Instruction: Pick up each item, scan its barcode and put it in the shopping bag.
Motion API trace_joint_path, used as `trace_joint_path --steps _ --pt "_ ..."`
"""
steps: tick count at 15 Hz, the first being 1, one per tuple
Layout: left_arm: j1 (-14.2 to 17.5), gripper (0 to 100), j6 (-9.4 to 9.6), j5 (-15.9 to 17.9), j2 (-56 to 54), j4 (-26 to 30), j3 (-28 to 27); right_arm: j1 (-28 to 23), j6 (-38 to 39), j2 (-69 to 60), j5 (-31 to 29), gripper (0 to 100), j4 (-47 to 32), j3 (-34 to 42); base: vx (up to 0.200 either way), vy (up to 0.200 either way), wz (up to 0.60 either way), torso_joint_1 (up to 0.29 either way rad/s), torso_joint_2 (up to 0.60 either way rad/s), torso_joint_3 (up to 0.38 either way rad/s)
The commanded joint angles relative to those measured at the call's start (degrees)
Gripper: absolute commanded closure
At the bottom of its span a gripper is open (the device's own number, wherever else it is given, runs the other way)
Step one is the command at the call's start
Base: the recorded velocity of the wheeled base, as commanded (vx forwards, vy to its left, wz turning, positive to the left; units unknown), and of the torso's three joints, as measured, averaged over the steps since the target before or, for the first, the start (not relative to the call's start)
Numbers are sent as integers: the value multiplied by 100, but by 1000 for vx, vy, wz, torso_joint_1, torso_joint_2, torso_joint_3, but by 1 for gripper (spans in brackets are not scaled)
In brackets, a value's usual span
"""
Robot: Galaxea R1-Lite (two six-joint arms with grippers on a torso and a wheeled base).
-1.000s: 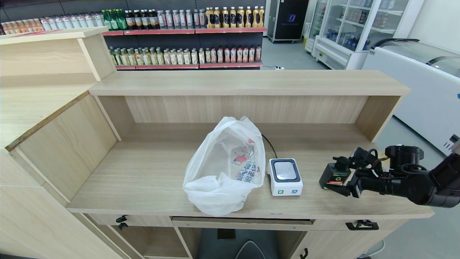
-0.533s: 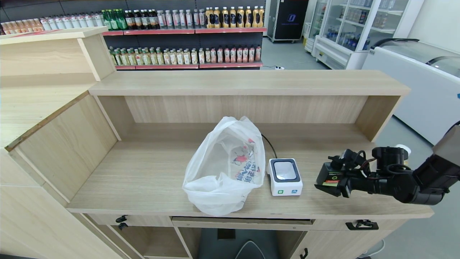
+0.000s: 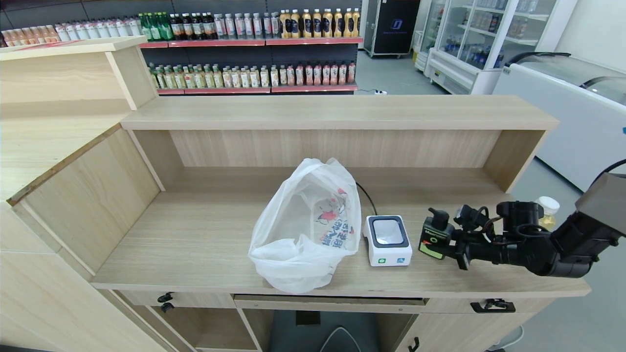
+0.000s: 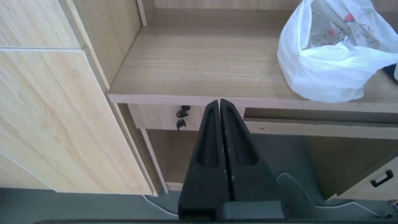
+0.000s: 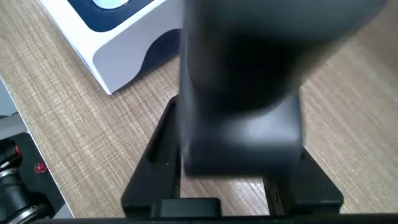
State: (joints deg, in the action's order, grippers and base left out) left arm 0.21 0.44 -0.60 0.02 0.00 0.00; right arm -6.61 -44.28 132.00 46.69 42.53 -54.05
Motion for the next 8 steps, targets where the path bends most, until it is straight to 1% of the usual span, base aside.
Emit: trace_joint_path --steps 1,4,6,8 --pt "6 100 0 -2 -2 0 0 -42 -11 -227 -2 100 18 -9 0 0 0 0 0 0" --pt "6 100 0 -2 -2 0 0 -148 -11 -825 86 100 1 132 0 0 0 0 0 0" --pt "6 100 0 -2 -2 0 0 -113 -11 -1546 262 100 1 202 0 0 0 0 0 0" --pt "6 100 0 -2 -2 0 0 -157 -72 -2548 174 100 27 527 0 0 0 0 0 0"
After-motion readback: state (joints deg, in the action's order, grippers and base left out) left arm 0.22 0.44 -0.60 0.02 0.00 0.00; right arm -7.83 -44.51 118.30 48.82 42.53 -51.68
